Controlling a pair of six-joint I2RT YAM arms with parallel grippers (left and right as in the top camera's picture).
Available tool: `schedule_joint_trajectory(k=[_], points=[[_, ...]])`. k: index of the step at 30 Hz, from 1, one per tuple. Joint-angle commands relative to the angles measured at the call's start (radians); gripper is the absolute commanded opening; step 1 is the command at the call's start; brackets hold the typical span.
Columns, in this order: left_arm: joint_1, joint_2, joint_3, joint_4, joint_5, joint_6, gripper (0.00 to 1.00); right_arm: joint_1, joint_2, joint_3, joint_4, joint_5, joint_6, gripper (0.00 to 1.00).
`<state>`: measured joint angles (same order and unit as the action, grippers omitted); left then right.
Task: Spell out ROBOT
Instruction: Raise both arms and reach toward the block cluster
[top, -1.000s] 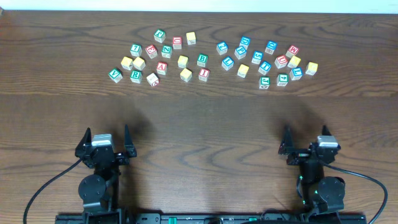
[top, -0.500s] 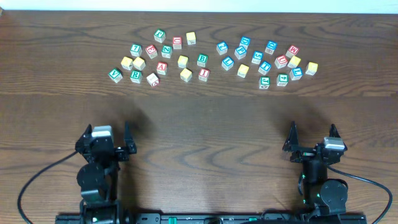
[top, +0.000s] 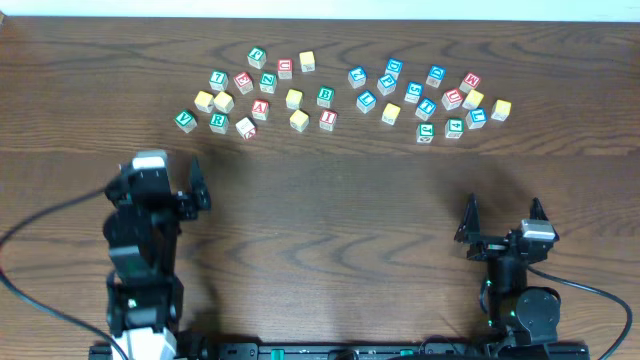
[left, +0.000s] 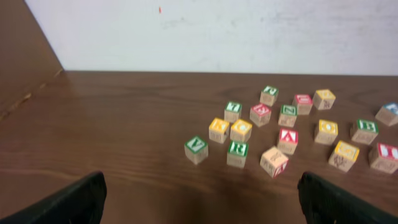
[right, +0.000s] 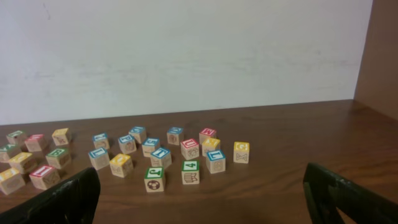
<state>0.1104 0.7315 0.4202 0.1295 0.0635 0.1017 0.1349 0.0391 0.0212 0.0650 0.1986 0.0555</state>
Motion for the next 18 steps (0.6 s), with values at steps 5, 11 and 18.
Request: schedule_joint_trajectory(k=[5, 11, 18], points=[[0.002, 0.17, 0.255, -0.16, 0.058, -0.009, 0.97, -0.004, 0.164, 0.18, -0.007, -0.007, -0.013, 0.99], [0.002, 0.244, 0.396, -0.29, 0.06, -0.008, 0.97, -0.004, 0.434, 0.417, -0.105, -0.011, -0.013, 0.99], [0.002, 0.309, 0.542, -0.473, 0.06, -0.008, 0.97, -0.004, 0.765, 0.801, -0.325, -0.029, -0.013, 0.99]])
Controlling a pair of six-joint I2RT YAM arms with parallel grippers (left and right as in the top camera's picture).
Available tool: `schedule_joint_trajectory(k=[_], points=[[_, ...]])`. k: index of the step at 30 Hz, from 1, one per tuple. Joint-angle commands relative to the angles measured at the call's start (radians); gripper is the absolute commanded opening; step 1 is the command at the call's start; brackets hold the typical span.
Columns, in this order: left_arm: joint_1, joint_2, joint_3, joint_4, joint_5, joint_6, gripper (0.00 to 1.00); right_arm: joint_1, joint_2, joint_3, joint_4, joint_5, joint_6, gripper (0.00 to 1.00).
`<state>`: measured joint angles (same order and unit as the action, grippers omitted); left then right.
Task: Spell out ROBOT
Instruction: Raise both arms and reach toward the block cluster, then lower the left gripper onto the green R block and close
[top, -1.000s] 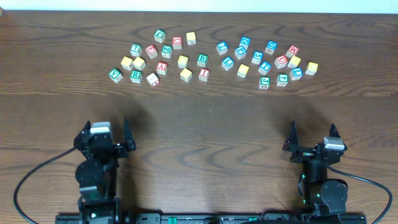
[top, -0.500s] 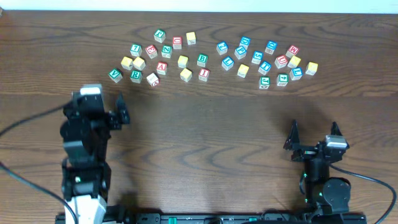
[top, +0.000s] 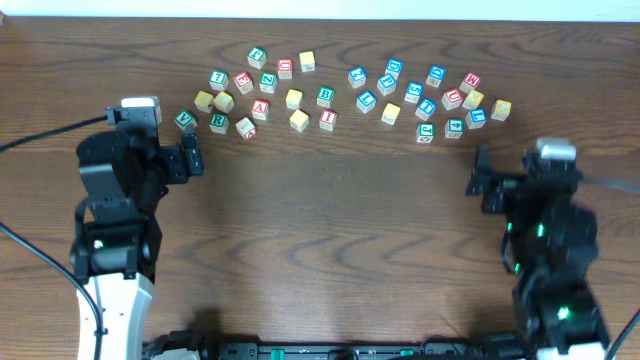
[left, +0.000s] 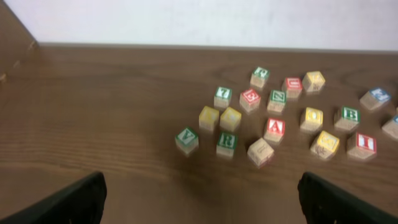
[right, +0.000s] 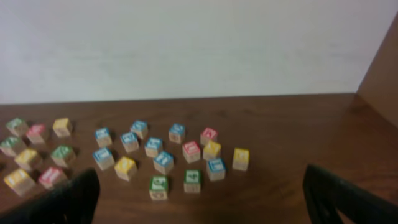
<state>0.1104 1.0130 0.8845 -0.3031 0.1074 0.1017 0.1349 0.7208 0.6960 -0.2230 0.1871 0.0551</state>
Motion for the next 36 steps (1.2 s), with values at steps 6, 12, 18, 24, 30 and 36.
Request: schedule_joint_trajectory(k=[6, 12, 18, 24, 30, 36], points=[[0.002, 0.131, 0.269, -0.26, 0.016, -0.008, 0.97, -0.005, 0.363, 0.478, -0.299, -0.064, -0.021, 0.99], [0.002, 0.283, 0.465, -0.443, 0.016, -0.008, 0.97, -0.016, 0.615, 0.792, -0.541, -0.177, -0.053, 0.99], [0.002, 0.473, 0.682, -0.644, 0.016, -0.008, 0.97, -0.066, 0.832, 1.056, -0.774, -0.3, -0.052, 0.99], [0.002, 0.672, 0.917, -0.869, 0.024, -0.008, 0.97, -0.116, 1.003, 1.21, -0.927, -0.381, -0.052, 0.99], [0.002, 0.772, 0.971, -0.915, 0.054, -0.005, 0.97, -0.124, 1.104, 1.228, -0.978, -0.38, -0.053, 0.99], [0.002, 0.81, 0.97, -0.907, 0.085, -0.01, 0.97, -0.12, 1.138, 1.227, -0.963, -0.38, -0.053, 0.99]])
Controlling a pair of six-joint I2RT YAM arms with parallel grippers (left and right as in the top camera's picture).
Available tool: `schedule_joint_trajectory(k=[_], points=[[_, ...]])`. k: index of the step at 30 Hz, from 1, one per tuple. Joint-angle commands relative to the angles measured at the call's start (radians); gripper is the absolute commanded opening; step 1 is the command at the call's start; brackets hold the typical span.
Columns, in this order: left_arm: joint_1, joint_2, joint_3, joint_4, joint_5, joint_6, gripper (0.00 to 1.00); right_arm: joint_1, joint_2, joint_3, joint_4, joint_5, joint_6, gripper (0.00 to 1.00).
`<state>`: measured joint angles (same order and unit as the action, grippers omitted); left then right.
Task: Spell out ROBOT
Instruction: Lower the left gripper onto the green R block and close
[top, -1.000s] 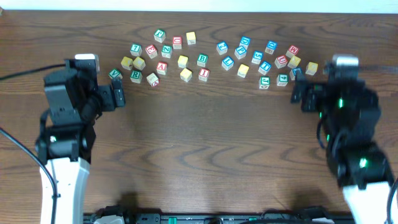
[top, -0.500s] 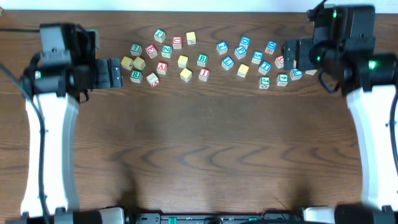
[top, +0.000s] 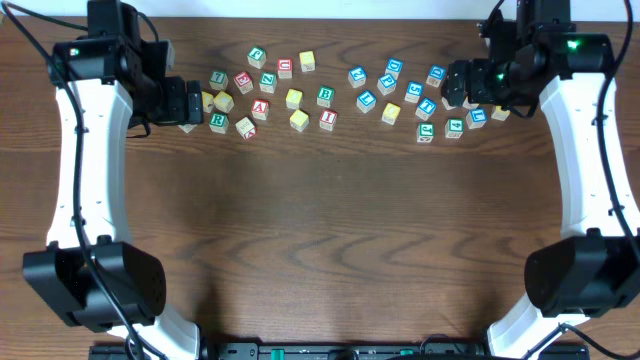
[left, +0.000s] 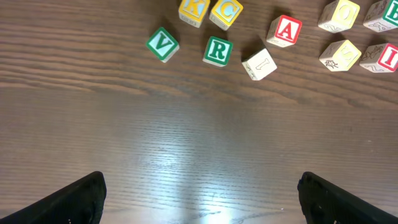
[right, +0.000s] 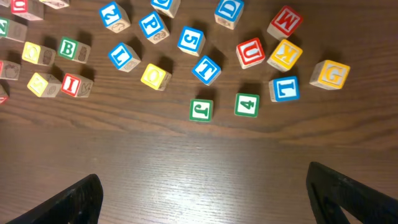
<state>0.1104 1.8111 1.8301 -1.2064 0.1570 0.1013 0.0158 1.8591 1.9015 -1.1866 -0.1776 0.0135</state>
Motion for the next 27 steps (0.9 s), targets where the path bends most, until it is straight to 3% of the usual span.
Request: schedule_joint_trajectory(k=[1, 9, 23, 27], points=[[0.002, 0.013, 0.024, -0.006, 0.042, -0.009, 0.98, 0.002, 0.0, 0.019, 0.001, -0.016, -0.011, 0.99], [0.001, 0.03, 0.019, 0.056, 0.048, 0.0, 1.0, 0.011, 0.0, 0.019, 0.012, -0.039, -0.011, 0.99], [-0.058, 0.277, 0.019, 0.192, 0.014, 0.063, 0.82, 0.012, 0.0, 0.019, 0.013, -0.039, -0.011, 0.99], [-0.076, 0.328, 0.019, 0.245, -0.042, 0.051, 0.73, 0.012, 0.0, 0.019, 0.008, -0.039, -0.011, 0.99]])
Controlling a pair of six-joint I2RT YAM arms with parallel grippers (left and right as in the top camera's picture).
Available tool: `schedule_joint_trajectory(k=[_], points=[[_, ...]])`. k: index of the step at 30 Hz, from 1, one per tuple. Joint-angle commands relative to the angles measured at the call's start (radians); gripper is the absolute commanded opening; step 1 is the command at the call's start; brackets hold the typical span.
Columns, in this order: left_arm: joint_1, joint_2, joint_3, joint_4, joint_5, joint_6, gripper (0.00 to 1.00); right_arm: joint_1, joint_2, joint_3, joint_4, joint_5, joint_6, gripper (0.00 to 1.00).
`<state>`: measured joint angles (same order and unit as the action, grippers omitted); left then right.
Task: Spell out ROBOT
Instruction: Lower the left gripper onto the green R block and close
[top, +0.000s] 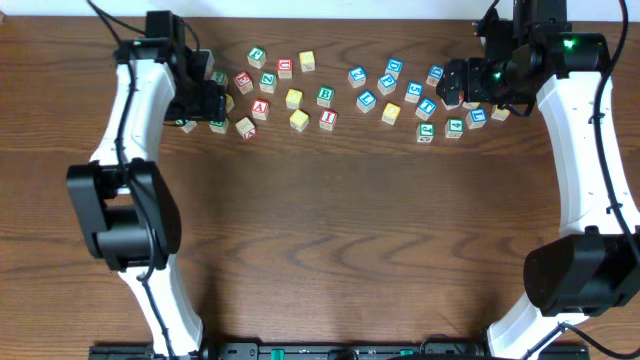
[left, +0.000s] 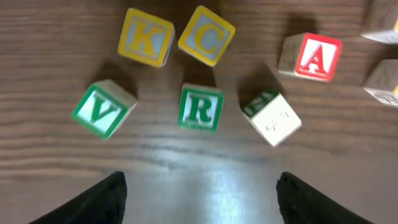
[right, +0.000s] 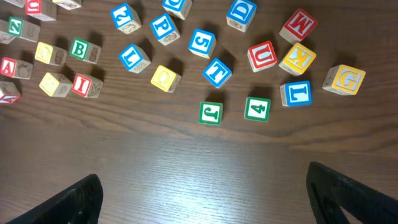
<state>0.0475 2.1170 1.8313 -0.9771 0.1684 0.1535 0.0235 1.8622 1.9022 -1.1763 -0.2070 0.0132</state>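
Note:
Lettered wooden blocks lie in two clusters at the far side of the table. In the left wrist view a green R block (left: 200, 107) lies just ahead of my open left gripper (left: 200, 202), between a green V block (left: 102, 110) and a plain-faced block (left: 273, 116). A yellow K block (left: 146, 37), a yellow C block (left: 206, 35) and a red A block (left: 316, 57) lie beyond. My right gripper (right: 205, 199) is open, high over the right cluster, where a blue T block (right: 217, 71) and a green B block (right: 84, 50) show. Overhead, the left gripper (top: 205, 100) covers part of the left cluster.
The brown wooden table (top: 330, 230) stretches toward the near edge below the blocks. Other blocks in the right wrist view include a green J block (right: 211, 112), a green 4 block (right: 257, 108), a red U block (right: 262, 56) and a yellow G block (right: 344, 79).
My left gripper has come down closer to the blocks and shifted right, so the R block now sits large just ahead of its fingers. The right gripper has hardly moved.
Both grippers stood open, low near the table's front edge, facing the blocks. Then both arms were raised and nearer the clusters. Later each looked straight down on its own cluster. Now the left one is lower by the R block.

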Motion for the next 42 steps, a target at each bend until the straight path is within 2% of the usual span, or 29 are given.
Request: schedule_joint_trajectory(k=[1, 6, 16, 19, 33, 42], points=[[-0.016, 0.032, 0.018, 0.026, -0.061, -0.002, 0.72, 0.004, -0.003, 0.018, -0.004, -0.009, -0.01, 0.99], [-0.024, 0.063, 0.018, 0.07, -0.061, -0.018, 0.65, 0.004, -0.003, 0.018, -0.001, -0.009, -0.011, 0.99], [-0.034, 0.127, 0.018, 0.11, -0.068, -0.047, 0.6, 0.004, -0.003, 0.018, -0.001, -0.009, -0.011, 0.99], [-0.036, 0.135, 0.018, 0.115, -0.069, -0.051, 0.56, 0.004, -0.003, 0.018, -0.001, -0.009, -0.011, 0.99], [-0.039, 0.14, -0.031, 0.19, -0.069, -0.061, 0.55, 0.004, -0.003, 0.018, 0.002, -0.005, -0.011, 0.99], [-0.039, 0.171, -0.036, 0.206, -0.08, -0.062, 0.48, 0.004, -0.003, 0.018, 0.002, -0.004, -0.011, 0.99]])
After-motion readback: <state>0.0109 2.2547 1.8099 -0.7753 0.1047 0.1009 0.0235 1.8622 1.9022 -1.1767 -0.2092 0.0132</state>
